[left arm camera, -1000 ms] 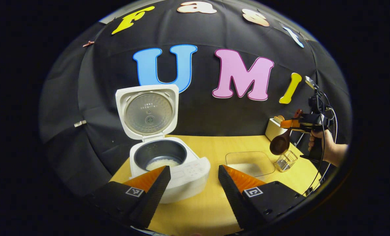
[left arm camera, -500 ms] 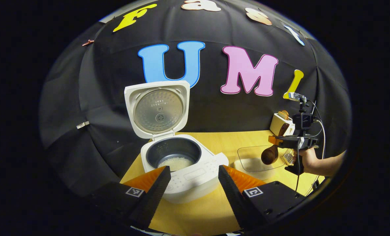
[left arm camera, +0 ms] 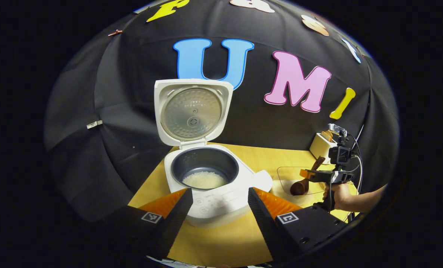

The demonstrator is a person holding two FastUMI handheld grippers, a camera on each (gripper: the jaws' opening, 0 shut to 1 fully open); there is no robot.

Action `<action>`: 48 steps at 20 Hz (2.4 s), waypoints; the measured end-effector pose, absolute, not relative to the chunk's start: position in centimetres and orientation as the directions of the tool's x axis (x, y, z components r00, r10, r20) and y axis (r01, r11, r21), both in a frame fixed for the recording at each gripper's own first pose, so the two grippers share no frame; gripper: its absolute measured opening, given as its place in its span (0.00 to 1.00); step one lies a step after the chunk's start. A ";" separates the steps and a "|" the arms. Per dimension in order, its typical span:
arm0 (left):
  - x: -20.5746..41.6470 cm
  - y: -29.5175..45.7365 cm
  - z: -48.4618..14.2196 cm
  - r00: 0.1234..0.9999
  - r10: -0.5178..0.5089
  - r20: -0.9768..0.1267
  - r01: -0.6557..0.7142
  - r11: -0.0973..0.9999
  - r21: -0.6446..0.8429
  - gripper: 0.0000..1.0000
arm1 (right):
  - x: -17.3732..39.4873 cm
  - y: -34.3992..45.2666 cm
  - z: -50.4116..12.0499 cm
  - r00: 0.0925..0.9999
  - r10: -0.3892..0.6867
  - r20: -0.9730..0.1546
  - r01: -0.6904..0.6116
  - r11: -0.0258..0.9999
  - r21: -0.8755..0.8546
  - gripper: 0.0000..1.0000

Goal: Close the left gripper, press the button to open the rice cooker; take a wooden spoon from the chopstick holder with the right hand, scoop a spoonful of rice and pour it into the rice cooker, then put the wooden spoon back into the chopstick holder.

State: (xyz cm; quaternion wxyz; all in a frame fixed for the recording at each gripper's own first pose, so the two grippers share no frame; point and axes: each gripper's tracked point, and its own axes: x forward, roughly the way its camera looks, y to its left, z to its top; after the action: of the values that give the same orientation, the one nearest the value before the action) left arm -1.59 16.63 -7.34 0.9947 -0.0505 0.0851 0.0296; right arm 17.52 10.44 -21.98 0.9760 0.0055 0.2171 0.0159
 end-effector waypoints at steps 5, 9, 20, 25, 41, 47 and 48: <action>-2.5 17.9 -6.8 0.984 0.043 -0.171 -0.066 0.989 -0.133 0.96 | 16.8 13.2 -22.5 0.894 0.072 -0.442 -0.063 0.997 0.035 0.18; -2.7 19.0 -5.7 0.989 0.052 -0.141 -0.074 0.985 -0.157 0.96 | 15.8 14.8 -23.0 0.859 0.104 -0.502 -0.037 0.989 0.141 0.18; -3.0 20.2 -6.9 0.979 0.060 -0.196 -0.101 0.973 -0.207 0.95 | 14.4 16.9 -22.7 0.814 0.196 -0.547 -0.013 0.947 0.320 0.18; -3.2 20.0 -6.0 0.980 0.064 -0.187 -0.097 0.980 -0.176 0.95 | 14.1 16.0 -19.9 0.836 0.237 -0.495 -0.011 0.909 0.416 0.18; -3.5 17.1 -5.2 0.982 0.016 -0.188 -0.044 0.989 -0.144 0.96 | 14.7 8.4 -12.5 0.912 0.184 -0.366 0.118 0.736 0.666 0.18; -3.6 16.7 -5.1 0.983 -0.001 -0.182 -0.025 0.990 -0.140 0.95 | 14.3 9.4 -7.8 0.935 0.208 -0.287 0.034 0.754 0.656 0.18; -3.6 16.7 -5.1 0.984 -0.005 -0.181 -0.020 0.990 -0.139 0.92 | 14.2 9.9 -7.0 0.935 0.220 -0.277 0.022 0.745 0.667 0.18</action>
State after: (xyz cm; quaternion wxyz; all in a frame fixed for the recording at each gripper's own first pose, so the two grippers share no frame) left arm -3.61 16.67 -5.12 0.9934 -0.0705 0.0907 0.0039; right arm 14.21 9.90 -7.03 0.9182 0.3529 0.1715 0.0541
